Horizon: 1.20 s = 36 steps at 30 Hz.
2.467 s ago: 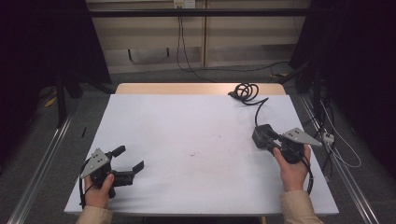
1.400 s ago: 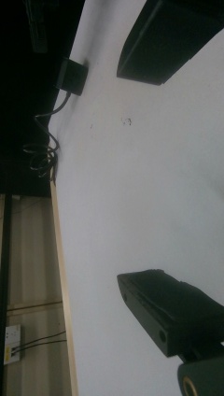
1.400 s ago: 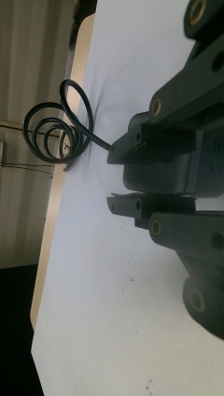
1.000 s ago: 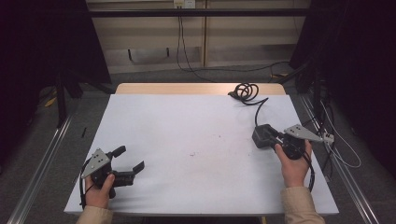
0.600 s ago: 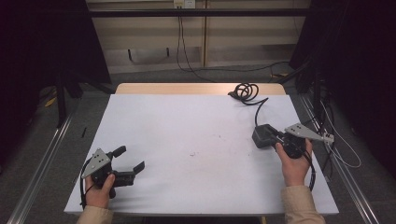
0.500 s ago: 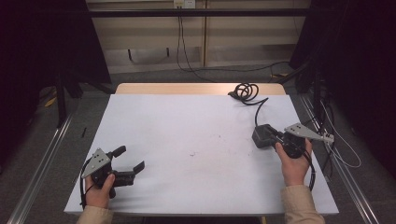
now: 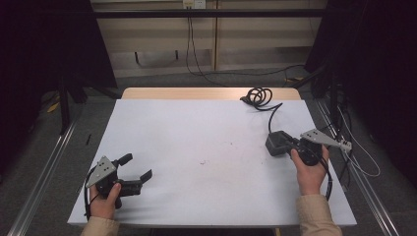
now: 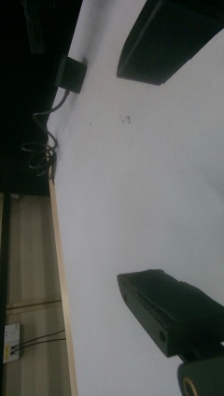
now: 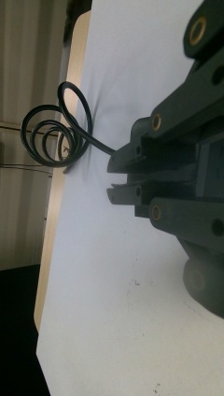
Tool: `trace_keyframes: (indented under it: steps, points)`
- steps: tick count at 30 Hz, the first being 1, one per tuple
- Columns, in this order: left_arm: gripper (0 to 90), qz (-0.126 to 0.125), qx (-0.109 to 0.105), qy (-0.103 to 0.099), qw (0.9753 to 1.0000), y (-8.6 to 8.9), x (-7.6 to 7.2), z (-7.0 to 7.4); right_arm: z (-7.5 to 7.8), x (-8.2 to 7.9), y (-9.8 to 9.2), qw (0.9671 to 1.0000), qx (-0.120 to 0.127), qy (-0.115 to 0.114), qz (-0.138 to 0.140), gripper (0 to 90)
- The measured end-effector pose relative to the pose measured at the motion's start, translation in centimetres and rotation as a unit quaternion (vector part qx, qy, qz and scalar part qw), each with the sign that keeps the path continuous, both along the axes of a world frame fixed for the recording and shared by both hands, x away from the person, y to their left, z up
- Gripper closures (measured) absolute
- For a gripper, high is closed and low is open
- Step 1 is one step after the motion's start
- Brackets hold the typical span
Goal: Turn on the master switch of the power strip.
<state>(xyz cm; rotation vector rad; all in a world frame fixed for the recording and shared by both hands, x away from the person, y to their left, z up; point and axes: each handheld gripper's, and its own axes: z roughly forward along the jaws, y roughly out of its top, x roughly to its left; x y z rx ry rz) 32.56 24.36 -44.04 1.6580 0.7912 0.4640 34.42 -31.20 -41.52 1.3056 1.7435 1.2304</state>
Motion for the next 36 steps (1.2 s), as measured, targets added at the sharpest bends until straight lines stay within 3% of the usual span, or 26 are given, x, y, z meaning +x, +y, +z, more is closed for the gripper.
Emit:
trace_keyframes:
  steps: [12, 36]
  points:
    - [3.1, -0.001, -0.001, -0.003, 1.0000, 0.03, -0.04, 0.09, -0.26, 0.34, -0.19, 0.9999, -0.002, 0.014, -0.001, 90.0]
    - [3.1, -0.004, 0.002, -0.002, 1.0000, -0.09, -0.05, 0.01, -0.56, 0.64, -0.39, 0.9997, -0.007, 0.021, -0.009, 90.0]
